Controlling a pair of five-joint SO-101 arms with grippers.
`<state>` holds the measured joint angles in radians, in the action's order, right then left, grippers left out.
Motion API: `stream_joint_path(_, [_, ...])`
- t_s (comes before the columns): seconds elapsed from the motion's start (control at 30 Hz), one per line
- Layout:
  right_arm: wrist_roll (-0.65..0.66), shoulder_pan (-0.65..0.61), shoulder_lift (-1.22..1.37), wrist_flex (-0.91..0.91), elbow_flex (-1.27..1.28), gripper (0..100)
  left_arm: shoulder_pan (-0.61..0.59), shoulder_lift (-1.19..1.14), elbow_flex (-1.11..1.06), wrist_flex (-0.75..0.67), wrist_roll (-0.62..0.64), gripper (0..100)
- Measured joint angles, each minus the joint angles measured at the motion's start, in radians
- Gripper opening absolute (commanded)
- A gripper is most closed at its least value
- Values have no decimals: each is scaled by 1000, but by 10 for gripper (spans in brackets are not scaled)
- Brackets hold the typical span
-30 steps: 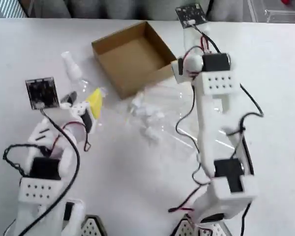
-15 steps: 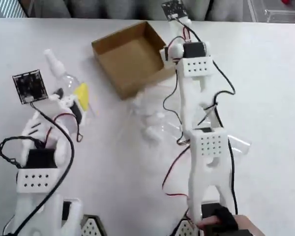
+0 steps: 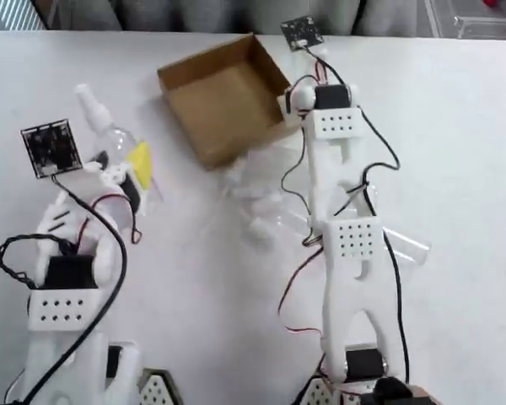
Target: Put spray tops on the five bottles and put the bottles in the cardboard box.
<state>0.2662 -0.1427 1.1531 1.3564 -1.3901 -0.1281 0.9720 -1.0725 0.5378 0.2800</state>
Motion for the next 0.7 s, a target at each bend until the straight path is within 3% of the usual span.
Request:
stream_joint_path(0.33, [0, -2, -52, 118, -3, 22, 0, 0, 0, 0, 0, 20])
stream_joint_path(0.7, [0, -5, -140, 118, -2, 28, 0, 0, 0, 0, 0, 20])
